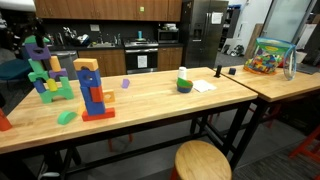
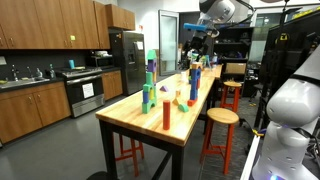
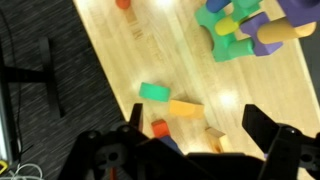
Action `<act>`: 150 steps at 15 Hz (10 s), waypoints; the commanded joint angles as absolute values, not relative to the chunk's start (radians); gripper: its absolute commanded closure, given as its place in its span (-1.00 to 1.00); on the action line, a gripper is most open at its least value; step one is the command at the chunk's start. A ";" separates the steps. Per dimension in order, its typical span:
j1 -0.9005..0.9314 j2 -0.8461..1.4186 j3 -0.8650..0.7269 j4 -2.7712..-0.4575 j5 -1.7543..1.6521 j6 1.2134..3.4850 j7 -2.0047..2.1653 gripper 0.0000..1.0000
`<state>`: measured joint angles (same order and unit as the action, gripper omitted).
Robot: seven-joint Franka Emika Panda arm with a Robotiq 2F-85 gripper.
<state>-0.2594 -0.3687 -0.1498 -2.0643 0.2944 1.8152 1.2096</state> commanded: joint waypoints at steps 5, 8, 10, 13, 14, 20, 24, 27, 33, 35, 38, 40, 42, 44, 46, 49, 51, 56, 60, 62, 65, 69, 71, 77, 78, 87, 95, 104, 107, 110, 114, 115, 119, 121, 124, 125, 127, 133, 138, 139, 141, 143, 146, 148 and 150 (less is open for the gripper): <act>-0.249 -0.413 -0.087 -2.033 0.086 1.636 1.210 -1.00; -0.244 -0.427 -0.075 -2.023 0.079 1.619 1.210 -1.00; -0.245 -0.427 -0.076 -2.023 0.079 1.618 1.209 -1.00; -0.253 -0.404 -0.058 -2.012 0.014 1.614 1.222 -1.00; -0.258 -0.392 -0.056 -2.003 -0.017 1.610 1.230 -1.00; -0.280 -0.350 -0.083 -1.958 -0.135 1.677 1.327 -1.00; -0.269 -0.313 -0.106 -1.905 -0.110 1.725 1.323 -1.00; -0.263 -0.274 -0.110 -1.869 -0.098 1.749 1.323 -1.00; -0.261 -0.194 -0.122 -1.833 -0.106 1.789 1.326 -1.00; -0.263 -0.172 -0.134 -1.825 -0.103 1.784 1.322 -1.00; -0.268 -0.149 -0.155 -1.816 -0.104 1.748 1.333 -1.00; -0.270 -0.135 -0.171 -1.814 -0.100 1.742 1.334 -1.00; -0.269 -0.126 -0.184 -1.811 -0.092 1.737 1.330 -1.00; -0.263 -0.126 -0.189 -1.814 -0.083 1.745 1.318 -1.00; -0.258 -0.127 -0.186 -1.816 -0.081 1.759 1.318 -1.00; -0.251 -0.128 -0.182 -1.813 -0.085 1.775 1.319 -1.00; -0.246 -0.119 -0.184 -1.800 -0.076 1.774 1.314 -1.00; -0.251 -0.094 -0.195 -1.780 -0.069 1.781 1.329 -1.00; -0.258 -0.079 -0.215 -1.774 -0.052 1.795 1.323 -1.00; -0.257 -0.079 -0.221 -1.774 -0.046 1.801 1.322 -1.00; -0.255 -0.070 -0.224 -1.769 -0.045 1.800 1.325 -1.00; -0.255 -0.057 -0.226 -1.765 -0.030 1.795 1.314 -1.00; -0.253 -0.064 -0.223 -1.782 -0.046 1.799 1.320 -1.00; -0.253 -0.063 -0.223 -1.784 -0.047 1.799 1.320 -1.00; -0.253 -0.063 -0.223 -1.784 -0.047 1.799 1.320 -1.00; -0.253 -0.063 -0.223 -1.784 -0.047 1.799 1.320 -1.00; -0.253 -0.063 -0.223 -1.784 -0.047 1.799 1.320 -1.00; -0.253 -0.063 -0.223 -1.784 -0.047 1.799 1.320 -1.00; -0.253 -0.063 -0.223 -1.784 -0.047 1.799 1.320 -1.00; -0.253 -0.063 -0.223 -1.784 -0.047 1.799 1.320 -1.00; -0.262 -0.032 -0.234 -1.755 -0.029 1.775 1.335 -1.00; -0.269 -0.021 -0.243 -1.744 -0.012 1.771 1.356 -1.00; -0.274 -0.022 -0.261 -1.758 0.017 1.778 1.364 -1.00; -0.277 -0.015 -0.269 -1.755 0.020 1.778 1.363 -1.00; -0.274 -0.014 -0.265 -1.756 0.020 1.778 1.363 -1.00; -0.272 -0.014 -0.263 -1.756 0.020 1.778 1.363 -1.00; -0.272 -0.014 -0.264 -1.756 0.020 1.778 1.363 -1.00; -0.272 -0.014 -0.264 -1.756 0.020 1.778 1.363 -1.00; -0.271 -0.013 -0.264 -1.755 0.020 1.777 1.331 -0.46; -0.271 -0.013 -0.263 -1.756 0.019 1.779 1.328 -0.36; -0.269 -0.013 -0.261 -1.756 0.011 1.781 1.325 -0.05; -0.267 -0.013 -0.259 -1.755 0.002 1.784 1.324 0.28; -0.265 -0.008 -0.255 -1.743 -0.021 1.763 1.326 0.68; -0.264 -0.004 -0.253 -1.731 -0.043 1.735 1.314 0.68; -0.258 -0.004 -0.248 -1.717 -0.077 1.718 1.322 0.68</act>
